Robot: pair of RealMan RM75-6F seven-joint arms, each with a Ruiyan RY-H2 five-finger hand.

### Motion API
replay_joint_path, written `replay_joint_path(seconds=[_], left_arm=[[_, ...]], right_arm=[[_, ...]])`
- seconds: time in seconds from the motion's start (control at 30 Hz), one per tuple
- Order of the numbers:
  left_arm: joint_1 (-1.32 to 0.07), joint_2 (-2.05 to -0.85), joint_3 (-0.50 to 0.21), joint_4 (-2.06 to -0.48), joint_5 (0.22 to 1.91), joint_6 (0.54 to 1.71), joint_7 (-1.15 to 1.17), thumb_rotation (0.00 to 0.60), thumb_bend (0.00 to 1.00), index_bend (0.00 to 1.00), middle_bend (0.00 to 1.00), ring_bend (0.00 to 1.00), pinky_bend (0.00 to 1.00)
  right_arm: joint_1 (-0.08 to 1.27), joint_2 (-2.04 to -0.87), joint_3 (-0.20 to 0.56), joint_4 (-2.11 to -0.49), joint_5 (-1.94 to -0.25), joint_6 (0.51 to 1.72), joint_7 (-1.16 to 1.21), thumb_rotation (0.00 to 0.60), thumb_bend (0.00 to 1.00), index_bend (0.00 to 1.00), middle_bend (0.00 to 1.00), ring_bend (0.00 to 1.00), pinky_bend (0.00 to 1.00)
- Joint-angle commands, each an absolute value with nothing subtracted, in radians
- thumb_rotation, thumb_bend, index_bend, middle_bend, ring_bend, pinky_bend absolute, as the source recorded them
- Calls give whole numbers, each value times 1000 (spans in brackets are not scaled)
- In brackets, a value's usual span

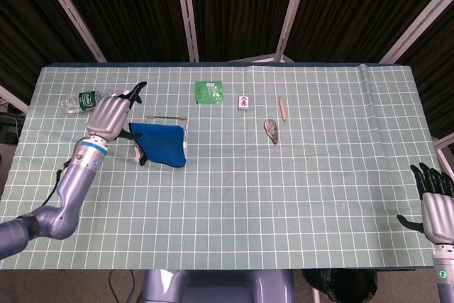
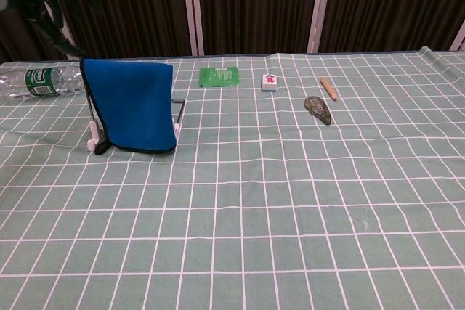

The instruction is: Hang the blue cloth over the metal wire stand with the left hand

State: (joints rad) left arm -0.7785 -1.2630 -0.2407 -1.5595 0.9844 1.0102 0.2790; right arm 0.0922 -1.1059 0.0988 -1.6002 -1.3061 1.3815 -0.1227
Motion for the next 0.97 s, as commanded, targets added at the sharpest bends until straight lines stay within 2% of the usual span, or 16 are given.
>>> replay_joint_path(seconds=[0.03,0.13,0.33,0.53,0.7,0.97], left_arm=[[-677,-1187,-167,-1658,1077,1125,259,600,0,0,0,0,3],[-616,-1166,-127,-1700,1130,1198,258,600,0,0,0,0,0],[-422,-1177,-3,-1733,1287,1431,246,600,0,0,0,0,0],[-293,-1176,69,-1738,1392,1571,204,600,0,0,0,0,0],[-239,-1171,95,-1725,1443,1608,181,600,0,0,0,0,0],[-218,-1163,77,-1711,1473,1594,173,600,0,0,0,0,0]], right_arm=[[90,-1098,95,-1604,-1322,1388,-107,600,0,0,0,0,0],[88,-1093,94,-1607,-1337,1395,-92,600,0,0,0,0,0],[90,-1084,85,-1602,-1406,1420,-48,600,0,0,0,0,0],[96,-1106,74,-1569,-1497,1461,-11,600,0,0,0,0,0],[95,-1138,70,-1522,-1562,1518,5,600,0,0,0,0,0],[80,-1141,67,-1517,-1577,1556,-10,600,0,0,0,0,0]])
